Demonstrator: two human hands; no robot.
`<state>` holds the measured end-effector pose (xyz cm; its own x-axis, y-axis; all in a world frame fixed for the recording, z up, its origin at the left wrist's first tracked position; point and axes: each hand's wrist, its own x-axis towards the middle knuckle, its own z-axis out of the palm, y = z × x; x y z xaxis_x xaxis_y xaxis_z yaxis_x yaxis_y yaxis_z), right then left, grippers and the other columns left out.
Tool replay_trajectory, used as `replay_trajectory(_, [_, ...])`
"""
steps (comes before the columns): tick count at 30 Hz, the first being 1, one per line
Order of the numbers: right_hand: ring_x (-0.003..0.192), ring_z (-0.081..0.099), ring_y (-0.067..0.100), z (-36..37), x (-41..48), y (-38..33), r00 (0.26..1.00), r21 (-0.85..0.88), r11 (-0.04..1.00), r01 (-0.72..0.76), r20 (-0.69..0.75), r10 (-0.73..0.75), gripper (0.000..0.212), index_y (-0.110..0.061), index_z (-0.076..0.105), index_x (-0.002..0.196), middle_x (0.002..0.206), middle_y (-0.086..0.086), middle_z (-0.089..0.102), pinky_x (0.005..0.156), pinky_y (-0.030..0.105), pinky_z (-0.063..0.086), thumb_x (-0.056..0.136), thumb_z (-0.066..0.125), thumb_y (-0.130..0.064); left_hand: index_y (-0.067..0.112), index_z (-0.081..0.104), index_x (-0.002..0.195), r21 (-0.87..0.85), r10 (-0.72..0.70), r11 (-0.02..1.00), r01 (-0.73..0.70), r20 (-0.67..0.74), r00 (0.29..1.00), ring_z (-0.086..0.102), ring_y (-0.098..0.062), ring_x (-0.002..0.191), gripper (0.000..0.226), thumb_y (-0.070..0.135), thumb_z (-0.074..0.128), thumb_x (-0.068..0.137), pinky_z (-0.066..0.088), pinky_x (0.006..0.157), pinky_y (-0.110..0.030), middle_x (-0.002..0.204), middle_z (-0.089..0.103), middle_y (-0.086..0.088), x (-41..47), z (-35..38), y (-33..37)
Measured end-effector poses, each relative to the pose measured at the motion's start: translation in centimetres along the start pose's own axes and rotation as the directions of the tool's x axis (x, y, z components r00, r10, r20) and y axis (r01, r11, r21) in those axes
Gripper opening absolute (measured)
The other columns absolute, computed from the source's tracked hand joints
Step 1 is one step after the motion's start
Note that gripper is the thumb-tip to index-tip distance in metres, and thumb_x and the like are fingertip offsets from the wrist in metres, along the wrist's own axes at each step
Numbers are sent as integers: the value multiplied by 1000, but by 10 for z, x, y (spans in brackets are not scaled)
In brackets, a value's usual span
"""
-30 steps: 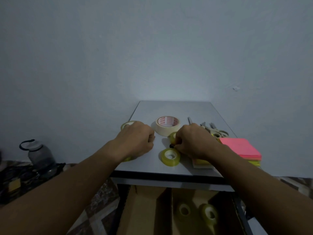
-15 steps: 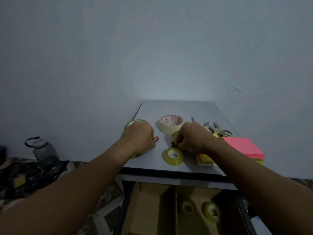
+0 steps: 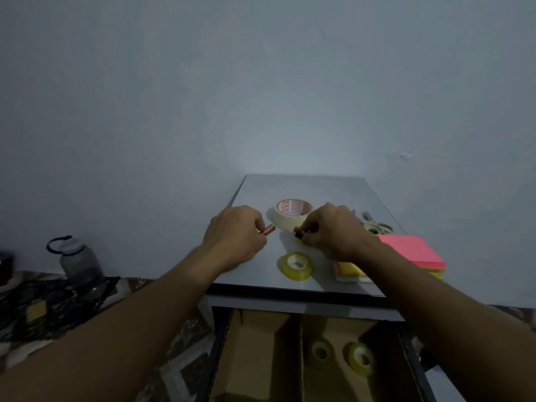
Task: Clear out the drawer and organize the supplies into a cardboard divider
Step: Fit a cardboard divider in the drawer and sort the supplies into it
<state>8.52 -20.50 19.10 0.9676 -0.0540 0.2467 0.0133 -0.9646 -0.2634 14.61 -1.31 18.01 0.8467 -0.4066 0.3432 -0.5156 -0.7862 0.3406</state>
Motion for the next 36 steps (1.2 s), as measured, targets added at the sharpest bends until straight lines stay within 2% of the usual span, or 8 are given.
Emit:
replay_trajectory(2, [93,66,20,-9,-5,-2,999,62,998,-33,-41,36,26,-19,72,110,109,6,71,69,23,52,85,73,-26,29,74,87,-82,-37,996,37,9,999,61,-17,74,12,24,66,81,46,61,-26,76,65,6,-7,-13,3])
replay_trajectory(8, [85,67,15,-30,-36,-16,991,223,973,-58,-109,83,17,-25,67,96,97,-1,73,55,16,40,83,76,-28,26,74,85,-386,-149,912,140,6,989,59,0,65,10,17,75,80,42,53,-11,71,65,13,-43,-50,6])
replay_trajectory(15, [56,62,8,-38,-91,-35,984,466,881,-80,-103,144,16,-23,67,85,66,-3,73,55,25,47,77,79,-20,21,76,84,-568,-242,789,234,63,968,66,-20,69,13,12,80,75,56,74,-40,74,73,-9,-104,-69,-1])
replay_trajectory(20, [58,67,10,-16,-136,-43,982,574,812,-104,-71,176,15,-21,66,81,65,0,73,56,30,51,75,80,-20,7,73,92,-645,-320,665,376,210,924,64,-15,61,10,5,76,83,56,61,-30,80,72,-14,-166,-50,2])
replay_trajectory(22, [61,68,9,-6,-155,-46,984,593,796,-120,-38,177,14,-19,67,83,68,0,73,55,29,51,77,80,-20,4,70,92,-620,-349,635,461,302,887,61,-8,51,7,4,73,86,47,45,-18,74,69,-12,-191,-33,4])
replay_trajectory(27, [59,65,2,12,-190,-50,979,623,759,-188,55,197,12,-16,67,86,73,-1,73,53,18,47,80,78,-16,-4,65,88,-530,-401,477,702,580,710,65,-19,47,4,-5,69,87,51,43,-25,63,70,-14,-238,16,5])
replay_trajectory(32, [60,64,2,21,-209,-50,970,631,740,-232,100,219,10,-16,67,84,72,-1,72,56,20,47,82,77,-16,2,72,86,-349,-451,588,730,608,653,69,-17,59,14,15,75,82,51,45,-21,80,75,-13,-252,53,15])
replay_trajectory(36, [63,65,6,24,-218,-51,970,630,740,-234,101,221,9,-17,67,82,73,1,72,60,24,49,82,76,-18,14,69,66,-187,-488,682,707,603,631,73,-24,69,24,31,81,53,63,69,-43,76,73,-6,-243,96,2])
